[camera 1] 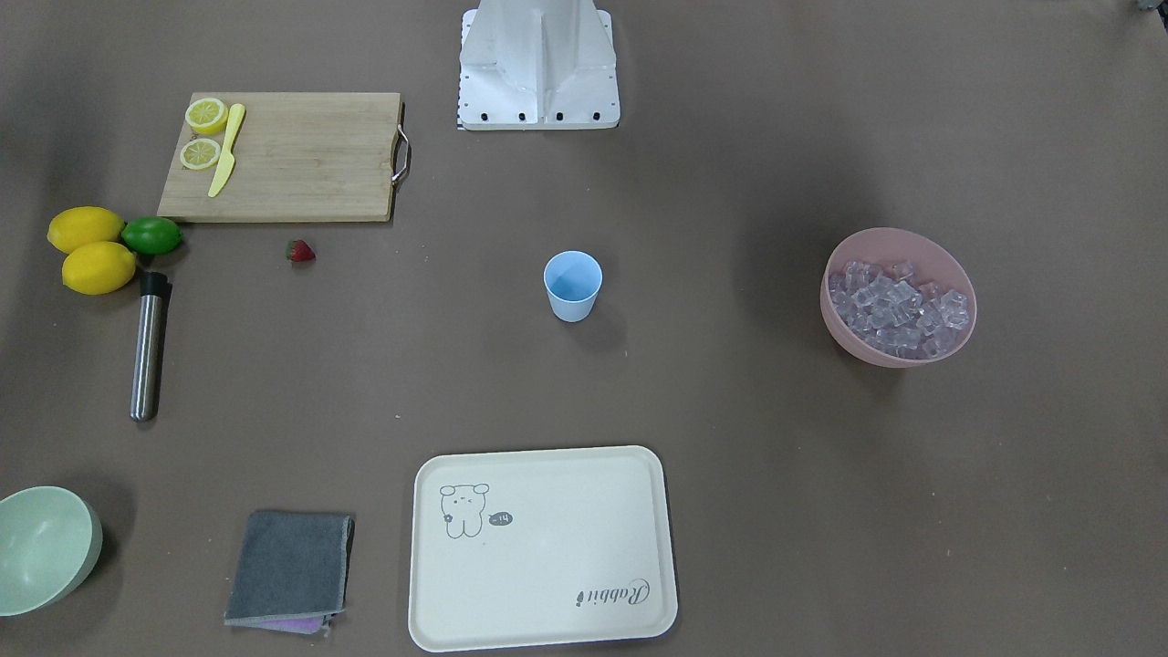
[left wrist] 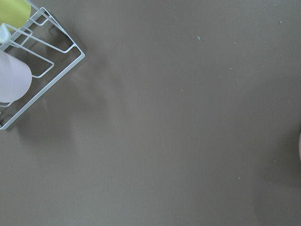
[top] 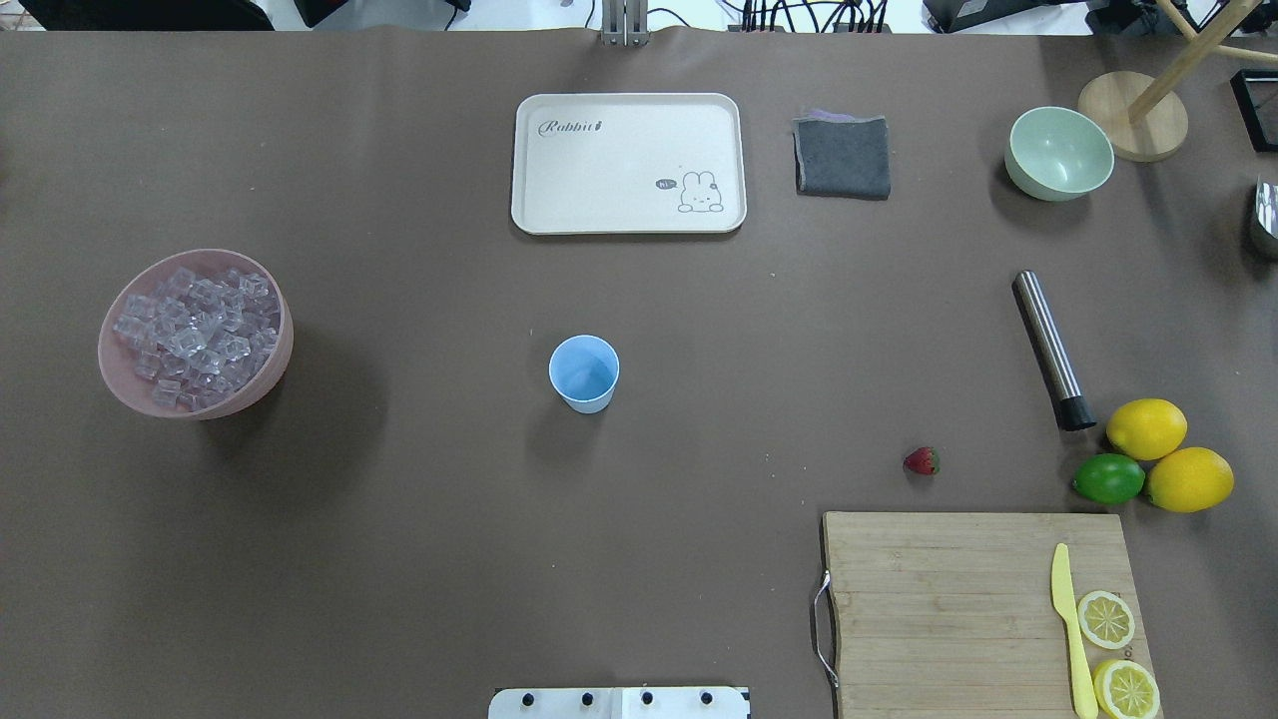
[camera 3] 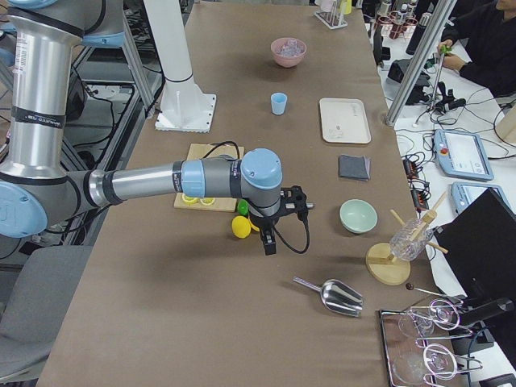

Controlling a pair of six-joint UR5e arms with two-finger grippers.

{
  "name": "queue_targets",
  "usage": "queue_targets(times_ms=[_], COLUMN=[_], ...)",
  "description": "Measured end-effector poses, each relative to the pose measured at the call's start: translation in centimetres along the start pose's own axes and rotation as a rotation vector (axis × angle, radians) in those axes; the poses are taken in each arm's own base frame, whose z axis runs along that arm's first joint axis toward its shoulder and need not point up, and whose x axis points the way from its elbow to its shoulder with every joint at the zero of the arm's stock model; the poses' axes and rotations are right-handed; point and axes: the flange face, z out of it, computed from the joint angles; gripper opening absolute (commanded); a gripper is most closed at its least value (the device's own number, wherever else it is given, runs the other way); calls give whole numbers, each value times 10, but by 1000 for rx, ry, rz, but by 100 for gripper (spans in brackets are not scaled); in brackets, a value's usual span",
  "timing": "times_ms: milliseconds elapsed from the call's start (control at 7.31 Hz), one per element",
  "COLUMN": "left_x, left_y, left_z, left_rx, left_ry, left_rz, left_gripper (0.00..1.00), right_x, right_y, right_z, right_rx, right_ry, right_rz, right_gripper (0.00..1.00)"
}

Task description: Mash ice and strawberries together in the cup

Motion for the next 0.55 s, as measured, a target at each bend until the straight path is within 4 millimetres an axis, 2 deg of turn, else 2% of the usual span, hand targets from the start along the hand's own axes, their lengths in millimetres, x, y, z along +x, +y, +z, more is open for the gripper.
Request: queue_targets(times_ms=[547], left_x=[8], left_y=[-1], left_z=[-4], left_rx=[10], left_ry=[2], left_rz=[8], left_gripper=[98], right_x=[-2], right_y=[-2], right_z=[-2], right_rx=[4], right_ry=[-1], right_rz=[-4], right_gripper=[100])
